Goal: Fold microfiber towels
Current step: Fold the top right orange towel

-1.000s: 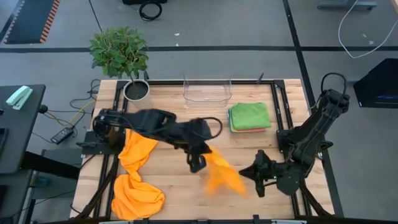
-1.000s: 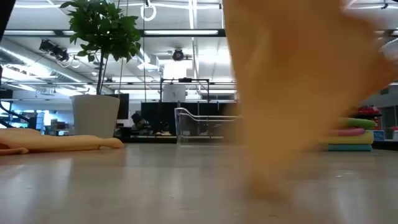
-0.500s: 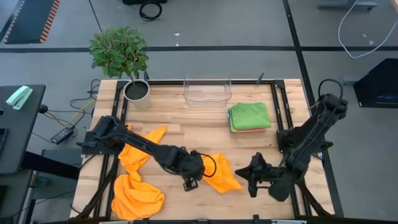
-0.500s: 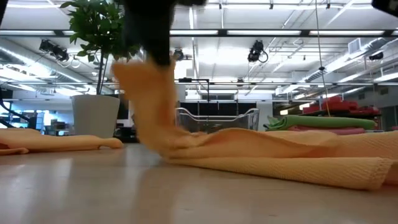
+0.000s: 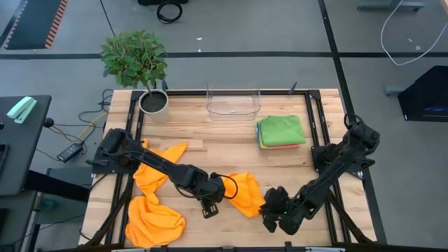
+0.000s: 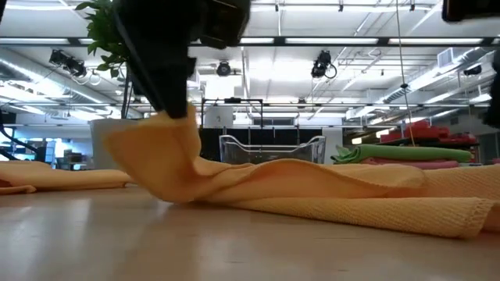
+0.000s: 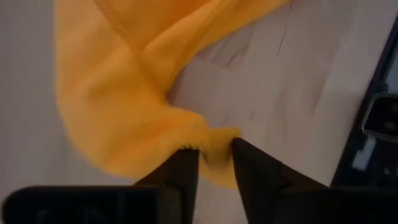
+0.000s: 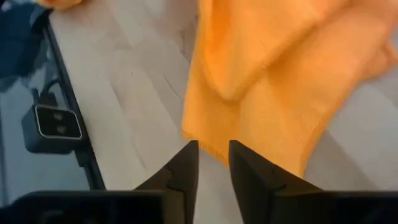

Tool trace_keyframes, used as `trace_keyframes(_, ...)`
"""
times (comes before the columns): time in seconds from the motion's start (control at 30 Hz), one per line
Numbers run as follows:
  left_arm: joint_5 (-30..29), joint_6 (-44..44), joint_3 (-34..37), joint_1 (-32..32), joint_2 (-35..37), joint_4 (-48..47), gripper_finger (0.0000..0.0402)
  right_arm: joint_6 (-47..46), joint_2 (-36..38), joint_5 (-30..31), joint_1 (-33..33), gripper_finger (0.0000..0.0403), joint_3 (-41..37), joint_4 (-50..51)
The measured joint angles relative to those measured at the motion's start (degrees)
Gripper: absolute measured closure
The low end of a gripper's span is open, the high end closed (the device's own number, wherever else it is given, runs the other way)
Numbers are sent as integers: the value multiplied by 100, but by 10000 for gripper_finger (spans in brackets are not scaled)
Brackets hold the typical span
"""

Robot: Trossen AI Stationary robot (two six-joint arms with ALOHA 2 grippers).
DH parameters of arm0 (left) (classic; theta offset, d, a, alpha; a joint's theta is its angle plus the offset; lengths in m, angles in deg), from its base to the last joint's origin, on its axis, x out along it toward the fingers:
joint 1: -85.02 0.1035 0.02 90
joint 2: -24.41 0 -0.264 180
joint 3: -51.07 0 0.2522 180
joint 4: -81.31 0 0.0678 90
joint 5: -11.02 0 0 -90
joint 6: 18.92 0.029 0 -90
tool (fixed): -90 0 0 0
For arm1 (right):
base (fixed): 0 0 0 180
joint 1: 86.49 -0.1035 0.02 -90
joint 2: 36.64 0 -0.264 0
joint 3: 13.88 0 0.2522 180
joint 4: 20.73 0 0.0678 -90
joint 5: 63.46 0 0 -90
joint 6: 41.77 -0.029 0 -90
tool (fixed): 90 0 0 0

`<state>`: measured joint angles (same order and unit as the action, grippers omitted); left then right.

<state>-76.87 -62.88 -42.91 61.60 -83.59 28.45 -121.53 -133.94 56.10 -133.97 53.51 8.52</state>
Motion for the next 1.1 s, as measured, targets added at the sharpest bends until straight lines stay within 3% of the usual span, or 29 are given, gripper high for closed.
trace_keyframes(0.17, -21, 461, -2, 2, 581, -210, 237, -552, 128, 50, -200, 282, 0, 110)
trace_keyframes(0.3, -38, 1222, -4, 0, 852, 184, 195, -812, 186, 77, -411, 280, 0, 124)
trace_keyframes(0.47, -114, 2377, -13, -100, 555, 1888, 170, -1818, 140, 225, -673, 289, 0, 287)
trace_keyframes(0.6, -230, 3536, -4, -178, -109, 2824, 174, -1918, 166, 361, -706, 294, 0, 534)
trace_keyframes(0.73, -611, 3954, -11, -154, -562, 3197, 189, -1948, 173, 385, -671, 295, 0, 558)
trace_keyframes(0.9, -1487, 4199, -7, -150, -823, 3020, 216, -1933, 173, 426, -623, 295, 0, 573)
trace_keyframes(1.1, -1474, 4657, -7, -122, -866, 2372, 241, -1921, 175, 427, -629, 295, 0, 581)
